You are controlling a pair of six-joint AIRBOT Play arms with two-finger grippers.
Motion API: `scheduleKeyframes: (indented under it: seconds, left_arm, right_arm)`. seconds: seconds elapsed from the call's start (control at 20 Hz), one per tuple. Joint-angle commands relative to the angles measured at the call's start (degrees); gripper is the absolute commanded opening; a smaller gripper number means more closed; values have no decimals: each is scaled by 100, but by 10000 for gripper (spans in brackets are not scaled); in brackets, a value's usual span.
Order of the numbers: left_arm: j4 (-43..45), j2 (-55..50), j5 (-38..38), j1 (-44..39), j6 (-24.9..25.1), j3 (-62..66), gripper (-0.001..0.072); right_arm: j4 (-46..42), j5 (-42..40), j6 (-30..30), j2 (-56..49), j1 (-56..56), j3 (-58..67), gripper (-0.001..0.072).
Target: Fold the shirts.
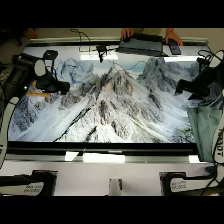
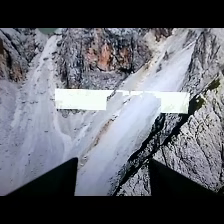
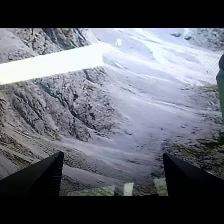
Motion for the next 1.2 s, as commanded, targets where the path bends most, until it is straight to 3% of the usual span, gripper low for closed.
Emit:
scheduleKeyframes:
  seconds: [0.0, 0.6, 0.8, 0.9, 1.05, 1.15]
  left_arm:
    - [2, -2, 2, -4, 2, -2, 497]
    - [2, -2, 2, -4, 2, -2, 497]
    - [-2, -4, 105, -7, -83, -9, 497]
    - [-2, -4, 498, -7, -90, -11, 497]
    - [-103, -142, 1650, -11, -756, -11, 497]
    - [-291, -280, 2426, -11, -866, -11, 510]
  right_arm:
    - [2, 0, 0, 0, 7, 7, 675]
    - [2, 0, 0, -2, 4, 7, 675]
    - [4, -1226, -2, -2, 4, 7, 675]
    - [2, -1818, -2, -2, 4, 7, 675]
    - [2, -2472, -2, -2, 4, 7, 675]
    - [46, -2824, 0, -2, 7, 7, 675]
